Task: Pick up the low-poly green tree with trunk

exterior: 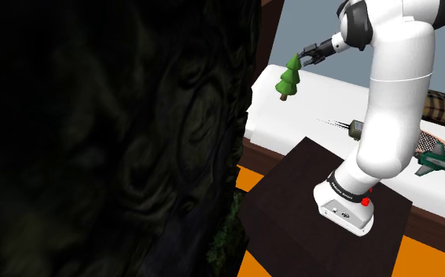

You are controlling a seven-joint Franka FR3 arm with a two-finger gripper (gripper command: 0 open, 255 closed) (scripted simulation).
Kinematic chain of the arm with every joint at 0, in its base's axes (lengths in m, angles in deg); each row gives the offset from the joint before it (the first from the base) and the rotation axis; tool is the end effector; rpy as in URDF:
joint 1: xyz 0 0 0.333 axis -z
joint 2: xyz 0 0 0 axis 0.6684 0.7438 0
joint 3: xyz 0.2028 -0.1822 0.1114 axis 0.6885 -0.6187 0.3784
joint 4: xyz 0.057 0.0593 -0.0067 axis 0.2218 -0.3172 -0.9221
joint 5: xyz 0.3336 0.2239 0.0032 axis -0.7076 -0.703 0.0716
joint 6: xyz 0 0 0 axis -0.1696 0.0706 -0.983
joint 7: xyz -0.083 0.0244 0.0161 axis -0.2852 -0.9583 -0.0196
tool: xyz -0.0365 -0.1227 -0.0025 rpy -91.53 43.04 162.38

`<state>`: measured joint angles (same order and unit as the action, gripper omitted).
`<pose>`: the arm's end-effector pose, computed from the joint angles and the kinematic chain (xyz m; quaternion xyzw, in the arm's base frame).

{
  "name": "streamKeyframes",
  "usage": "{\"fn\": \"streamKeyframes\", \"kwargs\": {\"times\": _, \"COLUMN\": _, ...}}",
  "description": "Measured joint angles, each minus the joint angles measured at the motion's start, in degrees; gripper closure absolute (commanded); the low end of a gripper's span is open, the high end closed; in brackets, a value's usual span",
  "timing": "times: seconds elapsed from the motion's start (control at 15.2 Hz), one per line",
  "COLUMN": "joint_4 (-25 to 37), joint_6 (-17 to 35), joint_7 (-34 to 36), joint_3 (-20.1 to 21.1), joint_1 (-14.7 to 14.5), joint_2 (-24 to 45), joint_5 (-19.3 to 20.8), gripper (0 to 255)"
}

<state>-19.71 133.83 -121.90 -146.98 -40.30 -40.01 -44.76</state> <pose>0.3960 -0.4830 0.3332 -0.8925 0.2077 -0.3293 0.2276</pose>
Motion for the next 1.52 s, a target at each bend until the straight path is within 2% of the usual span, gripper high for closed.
{"fn": "streamKeyframes", "kwargs": {"times": 0.2, "joint_4": -0.41, "joint_6": 0.21, "joint_7": -1.41, "joint_3": 1.00, "joint_1": 0.86, "joint_2": 1.29, "joint_5": -1.37, "gripper": 0}}
{"fn": "streamKeyframes", "kwargs": {"times": 0.26, "joint_4": -0.52, "joint_6": 0.28, "joint_7": -1.59, "joint_3": 1.11, "joint_1": 0.91, "joint_2": 1.42, "joint_5": -1.53, "gripper": 255}}
{"fn": "streamKeyframes", "kwargs": {"times": 0.92, "joint_4": -0.64, "joint_6": 0.35, "joint_7": -1.86, "joint_3": 1.18, "joint_1": 0.91, "joint_2": 1.43, "joint_5": -1.78, "gripper": 255}}
{"fn": "streamKeyframes", "kwargs": {"times": 1.52, "joint_4": 0.84, "joint_6": -0.41, "joint_7": 2.26, "joint_3": -1.38, "joint_1": -1.23, "joint_2": -1.84, "joint_5": 1.98, "gripper": 255}}
